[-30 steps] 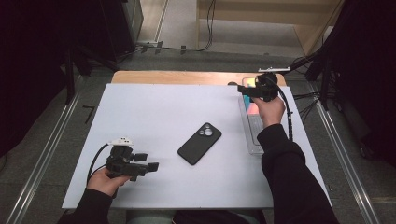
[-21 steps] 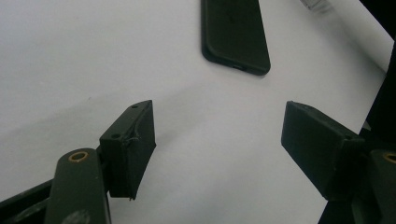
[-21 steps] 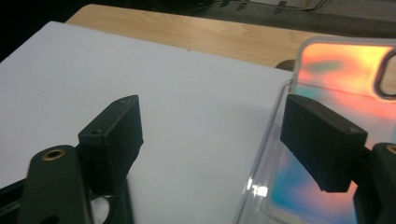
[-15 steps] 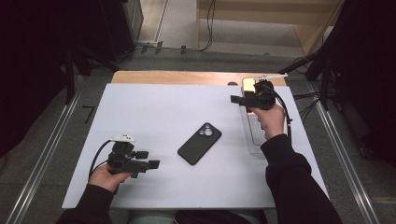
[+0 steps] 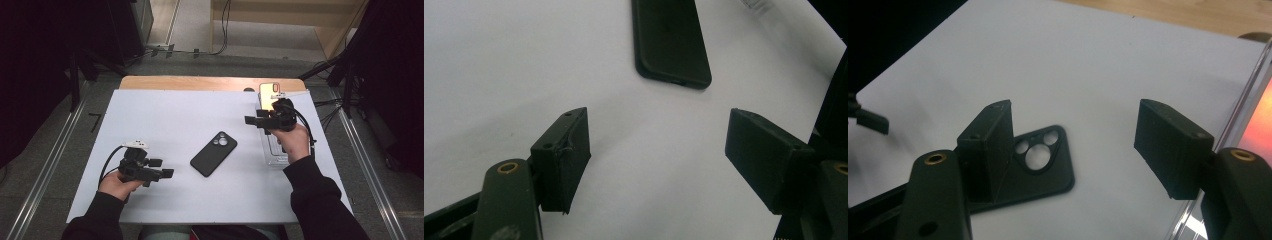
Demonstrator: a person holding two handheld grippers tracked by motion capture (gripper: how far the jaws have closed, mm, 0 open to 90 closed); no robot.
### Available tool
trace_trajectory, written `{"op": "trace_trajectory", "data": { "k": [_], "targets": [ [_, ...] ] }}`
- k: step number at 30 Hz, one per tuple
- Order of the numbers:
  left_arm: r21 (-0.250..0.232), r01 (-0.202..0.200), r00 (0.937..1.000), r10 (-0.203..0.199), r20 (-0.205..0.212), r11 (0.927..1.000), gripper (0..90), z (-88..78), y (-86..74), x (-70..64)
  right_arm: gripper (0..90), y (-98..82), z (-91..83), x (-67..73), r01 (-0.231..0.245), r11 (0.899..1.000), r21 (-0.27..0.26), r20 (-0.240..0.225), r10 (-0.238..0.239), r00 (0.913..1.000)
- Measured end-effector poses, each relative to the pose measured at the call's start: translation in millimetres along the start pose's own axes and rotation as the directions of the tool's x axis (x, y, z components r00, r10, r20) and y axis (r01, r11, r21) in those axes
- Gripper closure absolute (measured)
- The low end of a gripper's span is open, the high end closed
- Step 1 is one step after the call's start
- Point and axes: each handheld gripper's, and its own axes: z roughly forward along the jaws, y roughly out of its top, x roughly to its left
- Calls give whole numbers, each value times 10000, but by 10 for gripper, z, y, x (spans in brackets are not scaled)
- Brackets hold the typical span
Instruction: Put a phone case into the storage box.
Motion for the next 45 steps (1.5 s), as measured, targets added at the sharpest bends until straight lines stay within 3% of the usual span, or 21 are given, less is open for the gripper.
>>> {"op": "trace_trajectory", "data": {
  "k": [5, 12, 26, 29, 33, 37, 45],
  "targets": [
    [21, -140, 9999, 140, 54, 9999, 262, 29, 49, 3, 302, -125, -15, 52, -46, 9982, 603, -195, 58, 9998],
    [44, -261, 9995, 260, 200, 9997, 262, 84, 116, -2, 302, -295, -52, 159, 315, 9954, 900, -592, -262, 9979],
    [91, -360, 9988, 357, 343, 9993, 262, 119, 154, -25, 301, -587, -211, 310, 812, 9935, 804, -1247, -708, 9897],
    [99, -533, 9982, 530, 267, 9985, 262, 119, 152, -43, 301, -636, -253, 347, 912, 9922, 845, -1421, -786, 9867],
    [200, -596, 9971, 586, 478, 9980, 262, 128, 153, -56, 301, -727, -274, 400, 1237, 9873, 994, -1597, -1069, 9814],
    [71, -626, 9965, 621, 561, 9980, 262, 114, 156, -60, 288, -816, -280, 425, 1491, 9831, 1063, -1743, -1292, 9762],
    [-270, -668, 9951, 686, 718, 9974, 265, 84, 159, -103, 286, -965, -283, 440, 1596, 9763, 1459, -1853, -1315, 9738]
  ]
}}
